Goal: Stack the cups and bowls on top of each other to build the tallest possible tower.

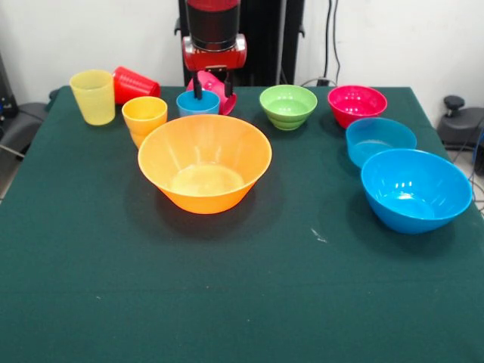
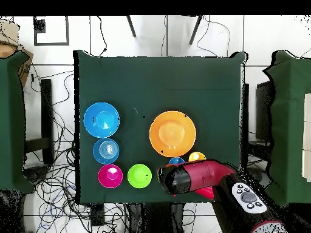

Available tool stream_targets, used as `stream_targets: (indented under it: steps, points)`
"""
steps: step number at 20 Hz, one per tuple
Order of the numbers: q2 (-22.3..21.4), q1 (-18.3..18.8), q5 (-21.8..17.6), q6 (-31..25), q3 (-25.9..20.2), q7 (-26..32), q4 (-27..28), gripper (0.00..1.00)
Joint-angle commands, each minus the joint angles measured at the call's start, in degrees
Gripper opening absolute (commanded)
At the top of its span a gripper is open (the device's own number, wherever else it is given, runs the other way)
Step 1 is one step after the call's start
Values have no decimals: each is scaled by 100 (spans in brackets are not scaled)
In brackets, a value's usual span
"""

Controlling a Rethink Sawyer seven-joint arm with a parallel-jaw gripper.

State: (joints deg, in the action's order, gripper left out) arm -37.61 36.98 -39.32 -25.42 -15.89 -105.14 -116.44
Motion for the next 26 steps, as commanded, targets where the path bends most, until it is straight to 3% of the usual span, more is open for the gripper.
stream_targets:
  steps: [1, 26]
  points:
    - [284, 26, -278, 472, -557, 227, 451, 100]
    - [838, -95, -548, 592, -341, 191, 924, 100]
